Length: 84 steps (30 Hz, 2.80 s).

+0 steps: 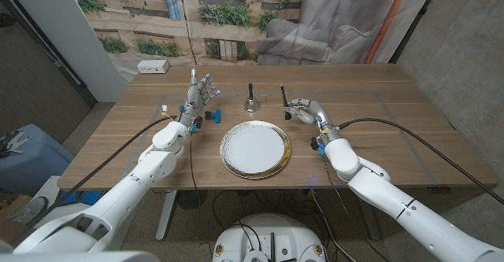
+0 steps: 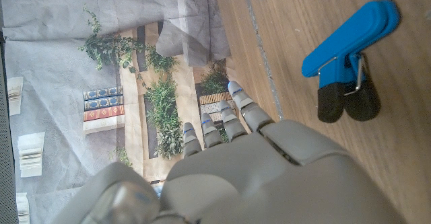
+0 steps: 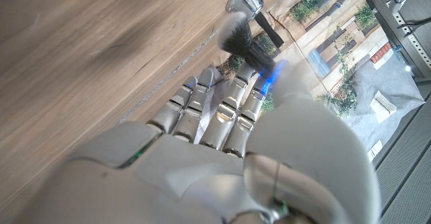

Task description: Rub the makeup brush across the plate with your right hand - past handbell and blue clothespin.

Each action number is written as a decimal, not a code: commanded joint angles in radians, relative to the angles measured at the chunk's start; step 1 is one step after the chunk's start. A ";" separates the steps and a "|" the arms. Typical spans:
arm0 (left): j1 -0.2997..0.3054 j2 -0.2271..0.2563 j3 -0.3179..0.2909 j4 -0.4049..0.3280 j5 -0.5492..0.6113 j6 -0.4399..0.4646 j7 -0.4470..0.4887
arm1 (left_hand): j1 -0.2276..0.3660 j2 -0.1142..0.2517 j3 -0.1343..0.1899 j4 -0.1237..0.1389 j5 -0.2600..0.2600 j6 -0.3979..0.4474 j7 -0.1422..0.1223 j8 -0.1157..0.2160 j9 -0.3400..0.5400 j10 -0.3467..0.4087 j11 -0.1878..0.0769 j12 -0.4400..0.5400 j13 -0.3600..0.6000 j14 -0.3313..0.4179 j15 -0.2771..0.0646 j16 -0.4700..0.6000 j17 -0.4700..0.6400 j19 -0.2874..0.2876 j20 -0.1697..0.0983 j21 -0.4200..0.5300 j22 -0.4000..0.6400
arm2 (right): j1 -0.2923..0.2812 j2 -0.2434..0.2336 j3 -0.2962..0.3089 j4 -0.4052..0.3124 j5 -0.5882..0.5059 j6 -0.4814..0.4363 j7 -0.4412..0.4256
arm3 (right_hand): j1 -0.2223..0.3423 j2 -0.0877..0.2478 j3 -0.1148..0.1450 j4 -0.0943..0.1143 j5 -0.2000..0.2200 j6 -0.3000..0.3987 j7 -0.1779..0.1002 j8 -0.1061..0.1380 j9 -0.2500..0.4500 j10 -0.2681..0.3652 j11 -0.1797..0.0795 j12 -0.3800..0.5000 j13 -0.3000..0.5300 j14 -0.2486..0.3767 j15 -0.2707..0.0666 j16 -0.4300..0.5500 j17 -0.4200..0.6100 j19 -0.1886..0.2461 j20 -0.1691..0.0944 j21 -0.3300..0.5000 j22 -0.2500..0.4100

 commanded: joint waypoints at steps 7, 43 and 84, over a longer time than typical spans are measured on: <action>0.001 0.000 0.000 -0.001 0.000 0.000 0.000 | -0.001 0.015 -0.002 0.007 0.003 -0.001 -0.010 0.003 0.002 0.000 -0.011 0.008 0.003 0.006 -0.014 0.003 0.002 0.007 0.000 0.004 0.005 | 0.000 0.052 -0.047 0.001 0.005 -0.011 -0.013 | 0.038 0.007 0.000 -0.005 0.008 -0.010 0.000 -0.015 0.003 -0.013 0.000 -0.002 0.004 -0.018 -0.152 -0.001 0.005 -0.012 -0.013 -0.006 0.003; 0.000 0.000 0.000 0.000 0.000 0.000 0.000 | -0.001 0.015 -0.002 0.007 0.003 -0.001 -0.010 0.004 0.002 -0.001 -0.011 0.007 0.003 0.007 -0.014 0.003 0.002 0.007 0.001 0.004 0.005 | -0.031 0.097 -0.105 0.036 0.011 0.018 -0.028 | 0.064 0.006 -0.022 0.006 0.004 -0.020 0.000 -0.045 0.006 -0.033 0.000 -0.004 0.003 -0.067 -0.145 -0.011 0.006 -0.050 -0.024 -0.009 0.001; 0.000 0.000 0.000 0.000 0.000 0.000 0.000 | -0.001 0.015 -0.002 0.007 0.003 -0.001 -0.010 0.004 0.002 -0.001 -0.010 0.007 0.003 0.007 -0.014 0.003 0.002 0.008 0.001 0.005 0.005 | 0.026 0.158 -0.147 0.171 -0.022 0.111 -0.015 | 0.078 0.012 -0.034 0.006 0.006 -0.011 0.000 -0.057 0.008 -0.031 0.000 -0.001 0.003 -0.079 -0.146 -0.012 0.002 -0.071 -0.029 -0.010 0.000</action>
